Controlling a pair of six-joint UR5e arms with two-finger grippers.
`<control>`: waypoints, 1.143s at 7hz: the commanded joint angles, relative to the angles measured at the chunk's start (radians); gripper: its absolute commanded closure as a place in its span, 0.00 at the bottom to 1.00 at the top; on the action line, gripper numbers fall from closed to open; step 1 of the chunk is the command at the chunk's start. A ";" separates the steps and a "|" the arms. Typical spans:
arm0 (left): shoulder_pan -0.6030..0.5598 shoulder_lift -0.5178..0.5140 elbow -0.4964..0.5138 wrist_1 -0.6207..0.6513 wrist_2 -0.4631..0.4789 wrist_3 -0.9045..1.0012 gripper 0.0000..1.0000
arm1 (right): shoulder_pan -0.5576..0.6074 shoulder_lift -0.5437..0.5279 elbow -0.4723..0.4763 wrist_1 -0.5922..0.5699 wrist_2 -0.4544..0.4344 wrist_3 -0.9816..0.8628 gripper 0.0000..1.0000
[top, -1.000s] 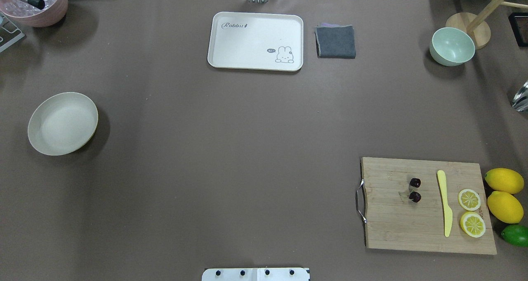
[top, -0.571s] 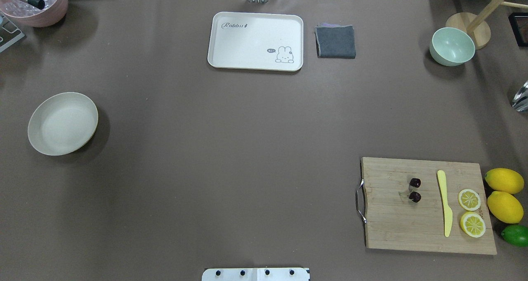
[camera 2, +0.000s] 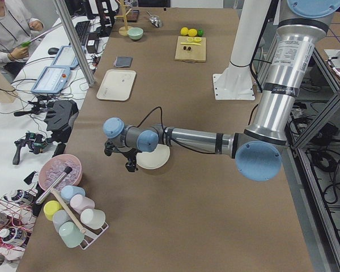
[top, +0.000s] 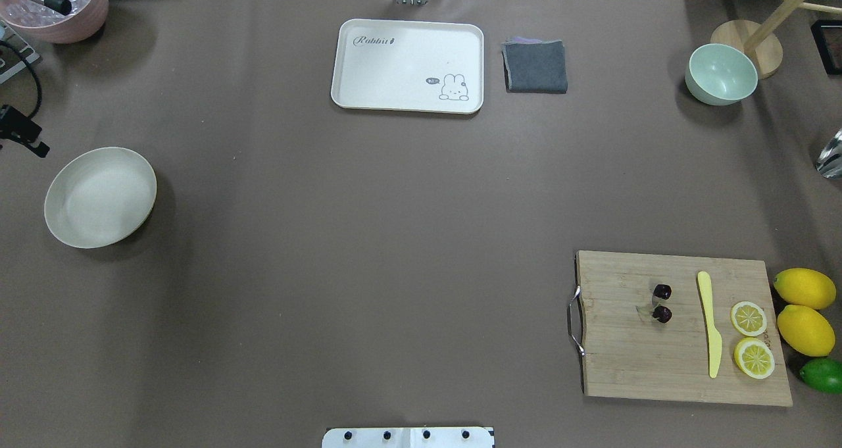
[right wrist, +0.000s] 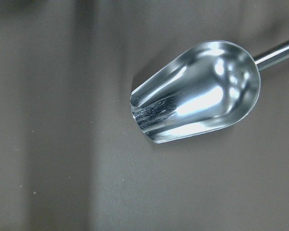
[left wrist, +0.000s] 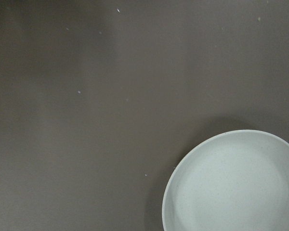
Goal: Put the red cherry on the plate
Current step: 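Reach the left gripper down to the rim of the white bowl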
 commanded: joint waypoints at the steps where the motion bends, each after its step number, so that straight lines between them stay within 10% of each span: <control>1: 0.042 0.003 0.088 -0.135 0.003 -0.046 0.02 | -0.004 0.000 -0.001 0.000 0.001 0.000 0.00; 5: 0.062 0.001 0.087 -0.144 0.011 -0.096 0.33 | -0.012 0.001 -0.007 0.004 0.001 0.000 0.00; 8: 0.079 0.013 0.087 -0.157 0.017 -0.097 0.37 | -0.015 0.005 -0.007 0.004 -0.001 0.000 0.00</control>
